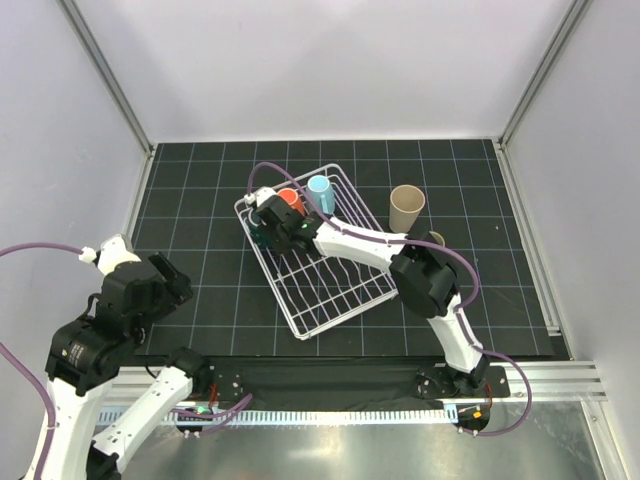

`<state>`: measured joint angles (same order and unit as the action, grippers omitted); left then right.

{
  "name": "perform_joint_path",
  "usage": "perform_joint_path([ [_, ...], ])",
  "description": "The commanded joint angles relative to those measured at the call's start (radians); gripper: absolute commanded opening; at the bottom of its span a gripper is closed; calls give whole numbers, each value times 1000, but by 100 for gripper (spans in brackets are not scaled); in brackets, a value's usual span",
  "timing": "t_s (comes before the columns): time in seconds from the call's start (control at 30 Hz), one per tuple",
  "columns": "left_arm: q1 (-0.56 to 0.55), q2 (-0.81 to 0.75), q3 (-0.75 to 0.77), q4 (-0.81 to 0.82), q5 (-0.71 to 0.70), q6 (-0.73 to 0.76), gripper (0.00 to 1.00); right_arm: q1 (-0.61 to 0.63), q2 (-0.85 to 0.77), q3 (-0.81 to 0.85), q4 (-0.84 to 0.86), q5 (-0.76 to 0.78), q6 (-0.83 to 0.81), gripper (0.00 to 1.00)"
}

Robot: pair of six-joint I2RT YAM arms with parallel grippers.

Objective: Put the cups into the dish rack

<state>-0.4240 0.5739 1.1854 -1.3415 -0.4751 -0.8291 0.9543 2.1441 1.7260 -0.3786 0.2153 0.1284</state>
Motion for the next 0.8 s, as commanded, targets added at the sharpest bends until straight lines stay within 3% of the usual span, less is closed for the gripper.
perform_joint_path([
  [0.0, -1, 3, 11, -13, -13, 13, 70, -6, -9, 60, 77, 87, -12, 4],
  [0.6, -1, -28, -17, 2, 21, 13, 70, -32, 28, 96, 90, 16, 43, 4],
  [0.77, -1, -32, -32, 15, 32, 12, 71, -34, 45, 96, 89, -7, 50, 11],
])
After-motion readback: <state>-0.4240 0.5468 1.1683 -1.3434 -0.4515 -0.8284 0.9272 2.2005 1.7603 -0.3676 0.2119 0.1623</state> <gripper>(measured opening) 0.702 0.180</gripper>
